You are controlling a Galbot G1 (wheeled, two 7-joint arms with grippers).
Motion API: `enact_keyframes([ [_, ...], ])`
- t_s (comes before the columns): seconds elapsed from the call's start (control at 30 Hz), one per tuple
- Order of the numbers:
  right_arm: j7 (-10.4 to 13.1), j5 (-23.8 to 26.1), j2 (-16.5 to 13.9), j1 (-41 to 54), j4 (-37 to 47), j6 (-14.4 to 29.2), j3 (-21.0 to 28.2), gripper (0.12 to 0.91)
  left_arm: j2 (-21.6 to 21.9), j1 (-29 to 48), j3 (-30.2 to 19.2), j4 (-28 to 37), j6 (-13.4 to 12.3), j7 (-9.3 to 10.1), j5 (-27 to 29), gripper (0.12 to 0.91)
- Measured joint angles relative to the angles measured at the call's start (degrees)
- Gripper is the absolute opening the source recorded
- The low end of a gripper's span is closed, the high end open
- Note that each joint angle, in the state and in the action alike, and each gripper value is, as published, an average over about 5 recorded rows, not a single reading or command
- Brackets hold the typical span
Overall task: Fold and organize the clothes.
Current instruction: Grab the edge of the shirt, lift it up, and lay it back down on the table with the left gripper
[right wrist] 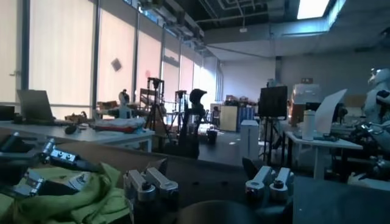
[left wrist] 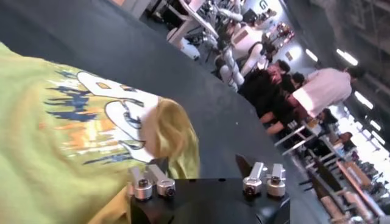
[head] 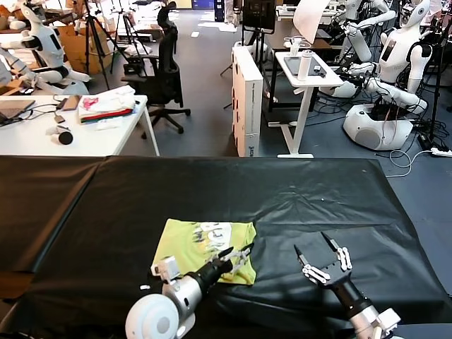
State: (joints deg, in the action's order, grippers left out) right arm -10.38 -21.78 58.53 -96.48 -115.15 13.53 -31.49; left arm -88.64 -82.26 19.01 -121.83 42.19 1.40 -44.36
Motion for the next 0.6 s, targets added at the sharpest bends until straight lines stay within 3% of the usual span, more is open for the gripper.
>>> enact_keyframes([
  [0.2, 1.87, 1.07, -3.33, 2.35, -2.31, -7.77, 6.15, 0.907, 0.30, -1.01, 3.22, -3.99, 0.01, -0.32, 0.55, 0.907],
  [0.47, -3.90, 13.00, -11.10, 8.27, -3.31, -6.02, 16.39, 0.907, 5.61, -0.75, 11.57, -6.24, -0.19, -0.29, 0.34, 0.907],
  [0.6, -4.57, 17.27, -14.14, 11.97, -2.77, -5.97, 20.28, 0.907, 6.03, -1.47, 13.17, -6.49, -0.85, -0.31, 1.33, 0.907],
])
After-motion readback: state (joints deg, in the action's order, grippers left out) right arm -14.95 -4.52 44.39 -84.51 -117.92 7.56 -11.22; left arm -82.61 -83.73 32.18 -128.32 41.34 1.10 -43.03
